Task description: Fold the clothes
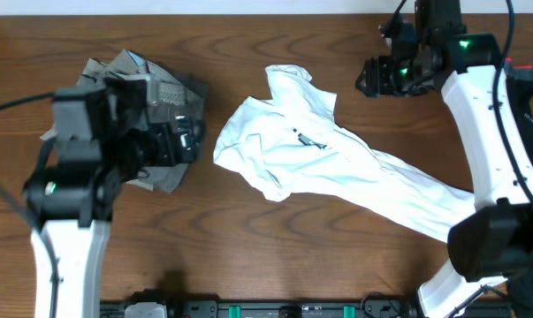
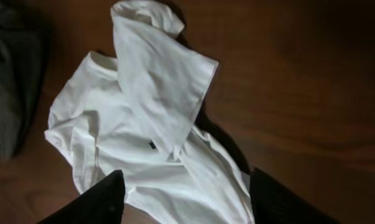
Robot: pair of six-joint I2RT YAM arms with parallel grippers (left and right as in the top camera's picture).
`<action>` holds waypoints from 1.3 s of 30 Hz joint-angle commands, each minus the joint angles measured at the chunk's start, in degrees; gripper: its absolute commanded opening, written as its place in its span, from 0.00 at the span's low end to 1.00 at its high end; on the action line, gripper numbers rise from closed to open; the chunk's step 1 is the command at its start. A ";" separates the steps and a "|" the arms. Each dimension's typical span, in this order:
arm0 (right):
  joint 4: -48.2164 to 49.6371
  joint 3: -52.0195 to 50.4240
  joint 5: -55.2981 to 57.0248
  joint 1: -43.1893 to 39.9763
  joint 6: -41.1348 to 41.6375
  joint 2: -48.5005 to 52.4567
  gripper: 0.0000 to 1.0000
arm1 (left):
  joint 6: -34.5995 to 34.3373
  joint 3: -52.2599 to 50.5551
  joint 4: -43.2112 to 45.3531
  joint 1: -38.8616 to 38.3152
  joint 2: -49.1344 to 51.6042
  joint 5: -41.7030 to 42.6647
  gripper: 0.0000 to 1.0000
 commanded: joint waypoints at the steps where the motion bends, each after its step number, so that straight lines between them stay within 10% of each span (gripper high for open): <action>1: 0.02 -1.33 -2.82 2.51 -1.79 4.70 0.65 | 0.92 0.50 -0.74 -2.99 4.87 2.05 0.99; 14: 7.21 -1.33 -0.28 11.17 -3.04 20.35 0.54 | 0.98 0.50 -2.01 -12.20 14.97 -2.60 0.92; 19: 10.05 -1.29 6.95 12.48 -1.49 20.61 0.01 | 0.94 0.50 -2.58 -12.61 14.95 -3.82 0.92; 25: 12.76 0.72 9.38 10.36 -2.01 17.84 0.01 | 0.96 0.50 -3.19 -12.61 14.95 -3.87 0.93; 30: 6.40 1.18 7.76 7.41 -2.03 17.05 0.45 | 0.96 0.50 -3.17 -12.61 14.95 -3.91 0.93; 39: 7.87 -6.47 1.46 9.97 -3.30 17.20 0.56 | 0.94 0.50 -3.17 -12.61 14.95 -8.00 0.94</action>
